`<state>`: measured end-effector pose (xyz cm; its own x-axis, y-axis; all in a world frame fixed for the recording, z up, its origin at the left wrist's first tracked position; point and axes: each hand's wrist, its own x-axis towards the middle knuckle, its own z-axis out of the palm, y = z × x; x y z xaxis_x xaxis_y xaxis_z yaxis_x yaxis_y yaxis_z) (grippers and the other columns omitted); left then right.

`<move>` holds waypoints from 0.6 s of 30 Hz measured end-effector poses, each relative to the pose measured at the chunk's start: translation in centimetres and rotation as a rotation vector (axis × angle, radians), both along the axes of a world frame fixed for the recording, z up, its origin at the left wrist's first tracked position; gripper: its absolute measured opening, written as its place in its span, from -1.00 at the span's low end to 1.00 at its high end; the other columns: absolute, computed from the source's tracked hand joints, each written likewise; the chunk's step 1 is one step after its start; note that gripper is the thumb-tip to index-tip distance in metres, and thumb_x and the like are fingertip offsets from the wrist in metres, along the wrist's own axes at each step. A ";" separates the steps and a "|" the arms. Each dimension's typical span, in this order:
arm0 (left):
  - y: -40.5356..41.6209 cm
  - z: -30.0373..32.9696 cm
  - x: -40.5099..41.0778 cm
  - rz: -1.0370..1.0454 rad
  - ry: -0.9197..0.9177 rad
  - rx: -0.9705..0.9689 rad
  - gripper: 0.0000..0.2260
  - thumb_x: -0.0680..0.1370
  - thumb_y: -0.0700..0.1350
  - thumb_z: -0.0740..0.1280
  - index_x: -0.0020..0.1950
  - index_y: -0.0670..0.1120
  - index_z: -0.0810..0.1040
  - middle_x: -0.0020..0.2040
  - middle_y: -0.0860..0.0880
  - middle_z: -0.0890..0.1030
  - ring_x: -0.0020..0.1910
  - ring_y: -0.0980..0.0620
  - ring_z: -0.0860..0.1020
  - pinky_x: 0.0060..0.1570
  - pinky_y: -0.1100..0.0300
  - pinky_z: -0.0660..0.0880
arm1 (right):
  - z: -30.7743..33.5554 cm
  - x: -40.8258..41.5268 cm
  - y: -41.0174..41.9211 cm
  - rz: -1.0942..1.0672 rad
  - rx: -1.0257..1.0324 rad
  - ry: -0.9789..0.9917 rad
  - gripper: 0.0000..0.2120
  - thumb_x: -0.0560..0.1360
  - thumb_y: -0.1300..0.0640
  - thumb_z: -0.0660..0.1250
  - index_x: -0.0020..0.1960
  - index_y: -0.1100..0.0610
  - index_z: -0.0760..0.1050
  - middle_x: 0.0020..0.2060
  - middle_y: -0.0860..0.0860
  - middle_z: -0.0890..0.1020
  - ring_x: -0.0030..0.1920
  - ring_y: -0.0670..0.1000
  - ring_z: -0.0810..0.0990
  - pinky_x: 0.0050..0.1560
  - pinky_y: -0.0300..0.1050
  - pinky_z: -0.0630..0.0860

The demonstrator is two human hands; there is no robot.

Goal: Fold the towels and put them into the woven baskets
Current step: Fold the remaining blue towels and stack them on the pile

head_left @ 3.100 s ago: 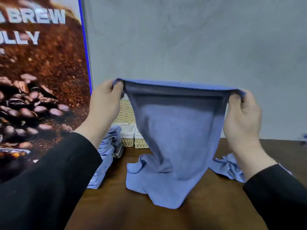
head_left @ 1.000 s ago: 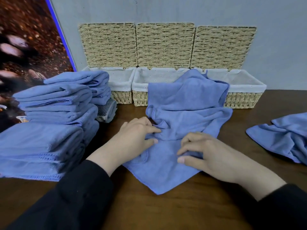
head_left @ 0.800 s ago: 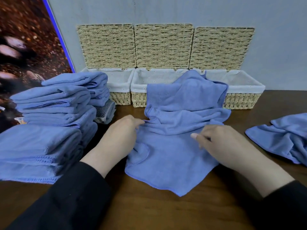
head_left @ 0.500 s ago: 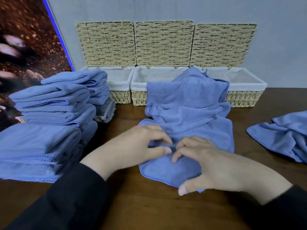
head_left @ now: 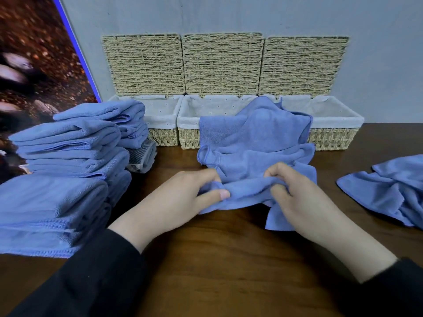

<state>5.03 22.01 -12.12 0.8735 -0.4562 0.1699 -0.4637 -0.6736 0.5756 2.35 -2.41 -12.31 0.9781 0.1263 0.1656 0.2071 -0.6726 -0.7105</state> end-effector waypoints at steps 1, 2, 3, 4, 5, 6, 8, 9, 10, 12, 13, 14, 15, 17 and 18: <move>-0.1 0.1 -0.2 0.049 -0.030 -0.061 -0.71 0.56 0.18 0.34 -0.19 0.00 0.47 -0.37 -0.03 0.50 -0.43 0.12 0.42 -0.34 0.16 0.36 | 0.2 -0.1 0.0 -0.002 0.019 0.002 -0.85 0.60 0.17 0.26 -0.08 -0.07 0.44 -0.30 0.02 0.56 -0.28 -0.05 0.50 -0.24 -0.24 0.39; -0.2 0.1 -0.3 0.094 -0.059 -0.123 -0.67 0.56 0.19 0.32 -0.22 -0.03 0.43 -0.42 -0.06 0.43 -0.45 0.10 0.38 -0.38 0.15 0.31 | 0.5 -0.3 0.0 0.003 0.020 0.031 -0.90 0.58 0.06 0.33 -0.06 -0.10 0.44 -0.27 0.03 0.56 -0.26 -0.05 0.50 -0.23 -0.25 0.39; -0.3 0.2 -0.3 0.133 -0.079 -0.189 -0.63 0.57 0.19 0.31 -0.25 -0.06 0.38 -0.43 -0.03 0.36 -0.45 0.11 0.33 -0.38 0.17 0.26 | 0.6 -0.4 0.0 0.006 -0.022 0.068 -0.87 0.54 -0.06 0.39 -0.06 -0.13 0.43 -0.26 0.01 0.55 -0.24 -0.07 0.51 -0.22 -0.28 0.39; -0.4 0.2 -0.3 0.170 -0.091 -0.257 -0.60 0.57 0.19 0.30 -0.27 -0.07 0.34 -0.42 0.01 0.30 -0.42 0.13 0.29 -0.38 0.19 0.22 | 0.7 -0.6 0.1 0.008 -0.108 0.098 -0.81 0.50 -0.14 0.42 -0.05 -0.16 0.41 -0.28 -0.02 0.54 -0.23 -0.10 0.52 -0.22 -0.30 0.39; -0.5 0.3 -0.2 0.203 -0.098 -0.317 -0.60 0.58 0.18 0.30 -0.28 -0.07 0.33 -0.40 0.01 0.28 -0.40 0.15 0.27 -0.37 0.21 0.20 | 0.7 -0.6 0.2 -0.002 -0.201 0.101 -0.79 0.50 -0.15 0.42 -0.05 -0.18 0.39 -0.30 -0.04 0.55 -0.23 -0.13 0.52 -0.22 -0.29 0.40; -0.5 0.3 -0.1 0.234 -0.103 -0.364 -0.60 0.58 0.16 0.30 -0.27 -0.09 0.34 -0.38 -0.02 0.30 -0.38 0.15 0.27 -0.36 0.22 0.21 | 0.6 -0.5 0.3 -0.024 -0.257 0.073 -0.81 0.52 -0.09 0.41 -0.06 -0.17 0.37 -0.31 -0.05 0.56 -0.25 -0.13 0.52 -0.24 -0.26 0.41; -0.4 0.3 0.0 0.300 -0.122 -0.413 -0.66 0.59 0.09 0.31 -0.23 -0.13 0.42 -0.33 -0.10 0.39 -0.35 0.15 0.31 -0.35 0.25 0.23 | 0.8 -0.4 0.3 -0.070 -0.267 -0.010 -0.81 0.55 0.09 0.35 -0.09 -0.14 0.37 -0.34 -0.06 0.54 -0.32 -0.15 0.51 -0.29 -0.22 0.41; -0.4 0.4 0.0 0.328 -0.140 -0.422 -0.70 0.60 0.06 0.31 -0.21 -0.11 0.46 -0.31 -0.10 0.44 -0.34 0.16 0.34 -0.35 0.27 0.25 | 0.9 -0.3 0.2 -0.089 -0.259 -0.046 -0.80 0.54 0.16 0.34 -0.07 -0.12 0.39 -0.34 -0.08 0.54 -0.30 -0.17 0.51 -0.28 -0.22 0.41; -0.4 0.5 0.0 0.355 -0.157 -0.431 -0.74 0.62 0.04 0.30 -0.20 -0.08 0.49 -0.29 -0.09 0.47 -0.34 0.18 0.36 -0.34 0.28 0.27 | 1.0 -0.2 0.0 -0.108 -0.261 -0.075 -0.78 0.51 0.21 0.35 -0.03 -0.09 0.41 -0.29 -0.12 0.56 -0.25 -0.17 0.52 -0.25 -0.20 0.43; -0.2 0.6 0.0 0.415 -0.193 -0.457 -0.77 0.63 0.02 0.28 -0.20 -0.02 0.51 -0.29 -0.07 0.50 -0.35 0.18 0.38 -0.35 0.30 0.29 | 1.2 -0.1 -0.7 -0.157 -0.266 -0.129 -0.70 0.46 0.27 0.39 0.06 -0.05 0.45 -0.18 -0.19 0.56 -0.13 -0.12 0.54 -0.14 -0.11 0.50; 0.0 0.7 0.2 0.449 -0.218 -0.467 -0.76 0.64 0.02 0.28 -0.19 -0.04 0.51 -0.29 -0.09 0.49 -0.35 0.16 0.37 -0.35 0.29 0.28 | 1.3 0.0 -1.2 -0.185 -0.259 -0.171 -0.67 0.44 0.29 0.40 0.09 -0.04 0.47 -0.14 -0.18 0.54 -0.08 -0.06 0.55 -0.08 -0.02 0.51; 0.2 0.7 0.4 0.482 -0.245 -0.477 -0.75 0.64 0.03 0.28 -0.17 -0.08 0.51 -0.29 -0.13 0.49 -0.34 0.14 0.36 -0.36 0.28 0.26 | 1.4 0.0 -1.7 -0.213 -0.249 -0.223 -0.64 0.42 0.32 0.40 0.10 -0.03 0.48 -0.10 -0.16 0.52 -0.06 -0.03 0.53 -0.08 0.02 0.50; 0.5 0.7 0.6 0.509 -0.265 -0.484 -0.74 0.64 0.03 0.28 -0.16 -0.10 0.51 -0.27 -0.18 0.48 -0.34 0.11 0.36 -0.35 0.26 0.26 | 1.6 0.0 -2.2 -0.239 -0.237 -0.275 -0.63 0.41 0.34 0.39 0.11 -0.02 0.48 -0.07 -0.14 0.50 -0.07 -0.05 0.50 -0.11 0.01 0.49; 0.7 0.7 0.8 0.533 -0.263 -0.483 -0.73 0.65 0.03 0.28 -0.14 -0.12 0.53 -0.25 -0.23 0.49 -0.33 0.05 0.38 -0.35 0.24 0.27 | 1.8 0.2 -3.1 -0.286 -0.191 -0.308 -0.61 0.44 0.34 0.34 0.10 -0.09 0.46 -0.03 -0.15 0.50 -0.14 -0.10 0.46 -0.17 -0.01 0.47; 0.7 0.6 0.9 0.529 -0.249 -0.480 -0.73 0.65 0.03 0.28 -0.13 -0.13 0.54 -0.25 -0.24 0.49 -0.33 0.02 0.39 -0.34 0.23 0.27 | 1.8 0.3 -3.4 -0.298 -0.137 -0.269 -0.61 0.47 0.32 0.30 0.08 -0.16 0.45 -0.04 -0.18 0.52 -0.14 -0.10 0.50 -0.20 -0.01 0.49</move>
<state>5.92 22.74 -11.54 0.8651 0.1870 0.4655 -0.3033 -0.5442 0.7822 2.67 -5.78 -10.52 0.8995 -0.1174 0.4209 0.1545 -0.8156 -0.5576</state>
